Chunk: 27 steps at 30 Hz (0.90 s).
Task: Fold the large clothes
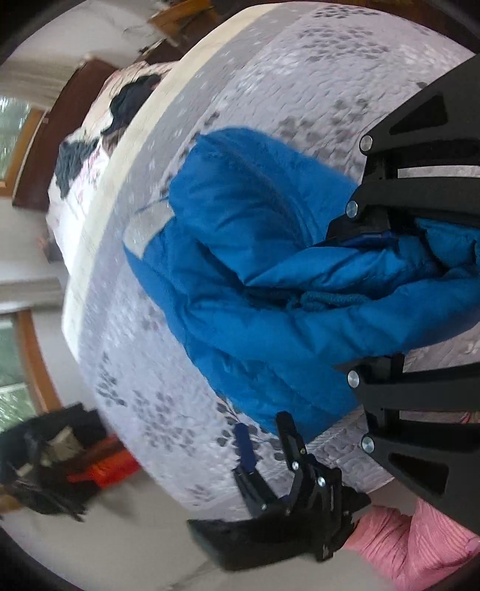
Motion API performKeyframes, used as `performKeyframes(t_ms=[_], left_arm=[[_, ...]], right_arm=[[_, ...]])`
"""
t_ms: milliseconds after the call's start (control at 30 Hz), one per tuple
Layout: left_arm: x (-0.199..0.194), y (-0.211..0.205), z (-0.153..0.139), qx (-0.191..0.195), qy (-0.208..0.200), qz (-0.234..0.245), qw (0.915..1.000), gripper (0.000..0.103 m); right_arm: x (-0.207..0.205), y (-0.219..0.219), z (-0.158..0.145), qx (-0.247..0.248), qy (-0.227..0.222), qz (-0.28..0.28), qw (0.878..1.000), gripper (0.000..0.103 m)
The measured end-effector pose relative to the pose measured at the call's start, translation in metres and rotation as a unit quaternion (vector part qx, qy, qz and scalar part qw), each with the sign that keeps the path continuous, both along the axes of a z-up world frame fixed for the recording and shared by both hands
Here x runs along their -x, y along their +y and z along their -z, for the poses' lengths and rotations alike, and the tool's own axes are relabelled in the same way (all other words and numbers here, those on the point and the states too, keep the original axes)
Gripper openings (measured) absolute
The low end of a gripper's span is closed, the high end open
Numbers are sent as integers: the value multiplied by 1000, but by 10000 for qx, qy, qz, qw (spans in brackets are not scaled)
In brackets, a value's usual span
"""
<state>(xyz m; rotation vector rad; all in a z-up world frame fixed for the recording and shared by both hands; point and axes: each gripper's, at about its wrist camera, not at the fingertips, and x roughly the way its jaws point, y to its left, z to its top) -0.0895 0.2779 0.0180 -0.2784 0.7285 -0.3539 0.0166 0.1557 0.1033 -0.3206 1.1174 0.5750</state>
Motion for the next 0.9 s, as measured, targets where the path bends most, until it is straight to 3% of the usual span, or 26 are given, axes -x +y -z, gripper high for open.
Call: performKeyframes(t_ms=[267,467,733,900], left_arm=[[10,32,-4,214,-50,-256,9994,75],[8,47,-5,496,-36,-280,9984,75],[-23,38,-1,1226,321,288,9915,75],[-48,31,9,1616,607,508,9837,75]], right_arm=[[3,69,50,497,264,-594,9966,57],[5,85,68,437,319,-716,9960,68],[12,60,28,-380,391,-518,9972,68],[14,16,-9,-1178,372,-286,9919,68]])
